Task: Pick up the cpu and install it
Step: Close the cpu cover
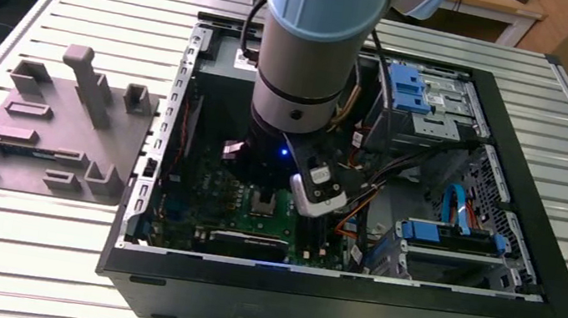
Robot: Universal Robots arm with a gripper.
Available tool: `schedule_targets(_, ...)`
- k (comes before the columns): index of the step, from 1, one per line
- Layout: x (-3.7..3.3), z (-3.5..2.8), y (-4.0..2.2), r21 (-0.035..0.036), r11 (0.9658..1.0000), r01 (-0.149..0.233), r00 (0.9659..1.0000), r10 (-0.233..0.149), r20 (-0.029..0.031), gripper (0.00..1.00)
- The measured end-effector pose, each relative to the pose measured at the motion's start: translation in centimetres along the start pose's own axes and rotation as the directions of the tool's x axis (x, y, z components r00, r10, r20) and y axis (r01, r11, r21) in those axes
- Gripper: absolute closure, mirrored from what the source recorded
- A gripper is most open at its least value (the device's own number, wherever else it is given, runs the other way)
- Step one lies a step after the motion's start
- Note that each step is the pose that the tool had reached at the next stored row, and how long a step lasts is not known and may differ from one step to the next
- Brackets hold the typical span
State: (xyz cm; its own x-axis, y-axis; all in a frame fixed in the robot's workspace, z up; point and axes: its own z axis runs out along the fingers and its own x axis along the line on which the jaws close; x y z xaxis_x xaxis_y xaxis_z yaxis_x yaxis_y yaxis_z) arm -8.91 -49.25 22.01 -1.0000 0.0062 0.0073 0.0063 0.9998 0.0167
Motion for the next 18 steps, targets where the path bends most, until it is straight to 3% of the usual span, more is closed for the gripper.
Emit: schedule_targets(18,0.01,-1.81,0.03,-0.0001,1.0000,0.000,1.0000,0.000,0.0001,0.90)
